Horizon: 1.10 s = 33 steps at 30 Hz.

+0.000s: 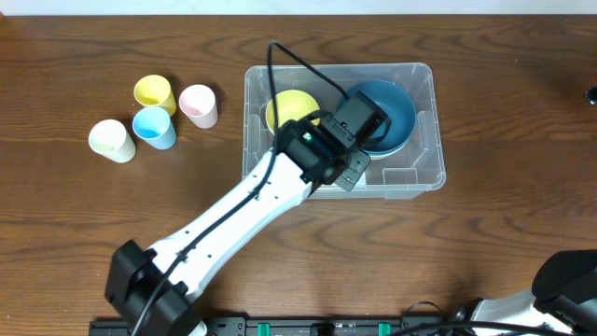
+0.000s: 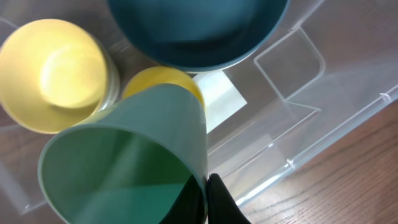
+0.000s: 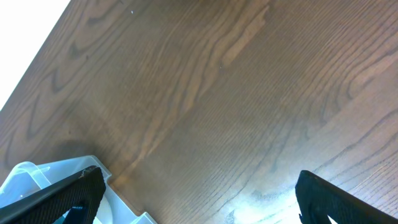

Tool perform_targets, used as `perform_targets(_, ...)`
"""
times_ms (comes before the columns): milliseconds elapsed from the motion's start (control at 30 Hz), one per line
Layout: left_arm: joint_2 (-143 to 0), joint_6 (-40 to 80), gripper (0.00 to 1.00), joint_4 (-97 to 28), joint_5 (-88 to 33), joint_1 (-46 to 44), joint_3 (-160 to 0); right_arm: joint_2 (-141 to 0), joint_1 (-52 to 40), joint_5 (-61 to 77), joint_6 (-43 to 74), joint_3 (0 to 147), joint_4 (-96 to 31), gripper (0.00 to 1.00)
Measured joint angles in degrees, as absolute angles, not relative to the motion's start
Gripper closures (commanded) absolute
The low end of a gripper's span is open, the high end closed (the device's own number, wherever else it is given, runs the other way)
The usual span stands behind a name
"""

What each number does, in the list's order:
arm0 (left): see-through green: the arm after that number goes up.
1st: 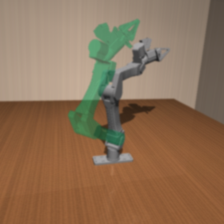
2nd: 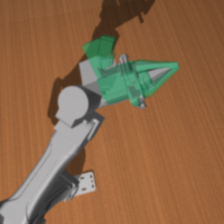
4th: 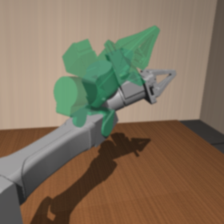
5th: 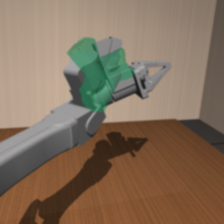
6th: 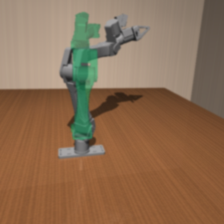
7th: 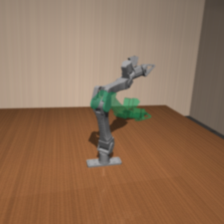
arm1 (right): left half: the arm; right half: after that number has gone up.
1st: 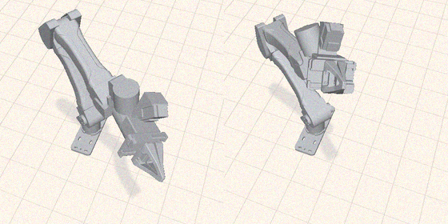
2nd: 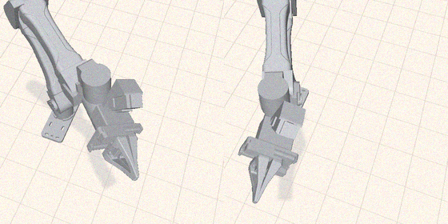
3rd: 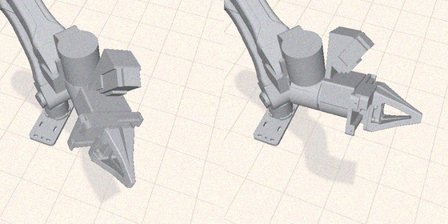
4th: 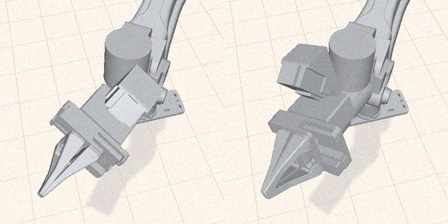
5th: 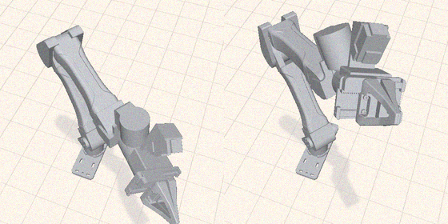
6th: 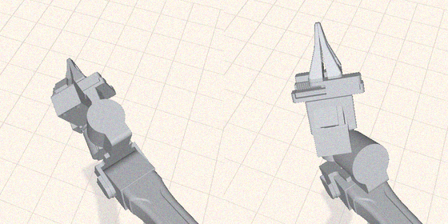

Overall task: Pack container
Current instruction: 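Carry the green cup into the container and drop it into the yellow cup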

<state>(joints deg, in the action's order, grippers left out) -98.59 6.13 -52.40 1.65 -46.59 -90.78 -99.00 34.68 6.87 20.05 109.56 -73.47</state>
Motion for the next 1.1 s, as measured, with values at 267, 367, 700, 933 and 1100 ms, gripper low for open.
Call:
perform_targets(267, -101.75, 6.11, 0.94, -52.21, 1.72, -46.83, -90.78, -99.00, 34.68, 6.87, 20.08, 109.56, -73.47, 0.01)
perform_targets(367, -101.75, 5.89, 0.94, -52.21, 1.76, -46.83, -90.78, -99.00, 34.68, 6.87, 20.08, 109.56, -73.47, 0.01)
perform_targets(700, -101.75, 5.32, 0.39, -52.07, 2.83, -46.83, -90.78, -99.00, 34.68, 6.87, 20.05, 109.56, -73.47, 0.01)
perform_targets(933, -101.65, 5.30, 0.36, -53.23, 4.99, -46.22, -90.80, -99.00, 34.68, 6.85, 20.05, 109.56, -73.47, 0.01)
perform_targets(1100, -98.70, 5.50, 0.36, -58.19, 7.81, -40.88, -93.36, -99.00, 34.68, 6.87, 20.05, 109.56, -73.47, 0.01)
